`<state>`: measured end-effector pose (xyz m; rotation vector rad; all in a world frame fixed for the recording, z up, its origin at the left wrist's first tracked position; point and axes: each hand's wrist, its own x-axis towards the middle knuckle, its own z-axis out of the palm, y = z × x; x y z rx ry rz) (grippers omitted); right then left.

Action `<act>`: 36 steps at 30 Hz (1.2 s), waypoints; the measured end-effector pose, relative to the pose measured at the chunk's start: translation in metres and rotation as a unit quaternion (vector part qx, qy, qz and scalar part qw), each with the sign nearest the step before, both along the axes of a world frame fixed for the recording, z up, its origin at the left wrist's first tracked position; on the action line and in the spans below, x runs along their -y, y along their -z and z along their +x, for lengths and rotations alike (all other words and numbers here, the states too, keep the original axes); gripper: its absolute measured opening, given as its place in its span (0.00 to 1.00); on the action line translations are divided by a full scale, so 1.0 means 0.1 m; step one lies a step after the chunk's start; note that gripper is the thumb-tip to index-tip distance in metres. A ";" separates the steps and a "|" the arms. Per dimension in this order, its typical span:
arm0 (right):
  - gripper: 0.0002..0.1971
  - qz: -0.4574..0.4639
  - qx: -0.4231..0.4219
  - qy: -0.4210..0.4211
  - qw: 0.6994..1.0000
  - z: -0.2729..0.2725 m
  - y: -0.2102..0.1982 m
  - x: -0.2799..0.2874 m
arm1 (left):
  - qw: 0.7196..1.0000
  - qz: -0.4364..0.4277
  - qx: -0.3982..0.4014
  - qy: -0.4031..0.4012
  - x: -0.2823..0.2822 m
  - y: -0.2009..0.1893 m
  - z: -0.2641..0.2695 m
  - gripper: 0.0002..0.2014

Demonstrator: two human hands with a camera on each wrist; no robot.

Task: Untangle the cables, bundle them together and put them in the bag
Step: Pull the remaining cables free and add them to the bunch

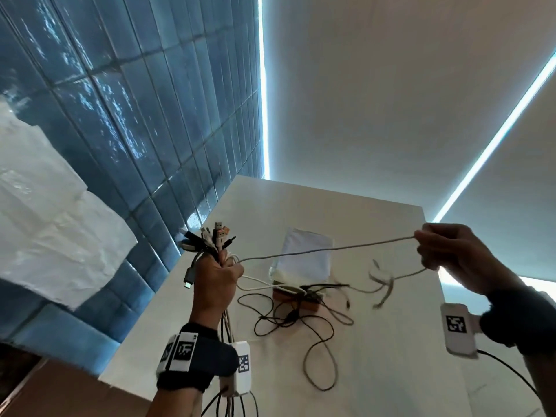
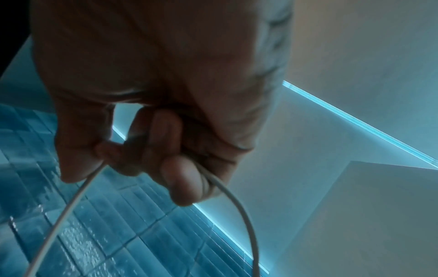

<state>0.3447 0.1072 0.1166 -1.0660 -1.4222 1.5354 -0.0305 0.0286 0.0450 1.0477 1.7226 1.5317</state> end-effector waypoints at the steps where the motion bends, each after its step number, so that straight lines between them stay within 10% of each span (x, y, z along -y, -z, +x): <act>1: 0.21 0.003 -0.005 0.010 1.000 0.03 -0.04 -0.01 | 1.000 -0.004 -0.002 -0.002 -0.01 0.01 0.01 0.20; 11: 0.25 0.057 -0.088 0.107 0.989 0.38 -0.40 -0.09 | 0.999 -0.021 -0.002 -0.046 -0.02 0.05 -0.04 0.20; 25: 0.19 -0.038 -0.203 0.122 0.971 -0.33 0.51 -0.02 | 0.972 -0.001 0.221 0.073 0.06 -0.01 -0.01 0.28; 31: 0.18 -0.004 0.116 0.107 0.987 -0.52 1.14 0.18 | 0.974 0.011 0.214 0.078 0.04 -0.06 0.05 0.27; 34: 0.05 -0.022 0.401 0.016 0.916 -0.57 1.44 0.29 | 0.969 0.022 0.224 0.098 0.05 -0.08 0.11 0.26; 36: 0.14 0.018 0.460 0.082 0.884 -0.62 1.47 0.41 | 0.963 0.030 0.241 0.113 0.07 -0.11 0.14 0.25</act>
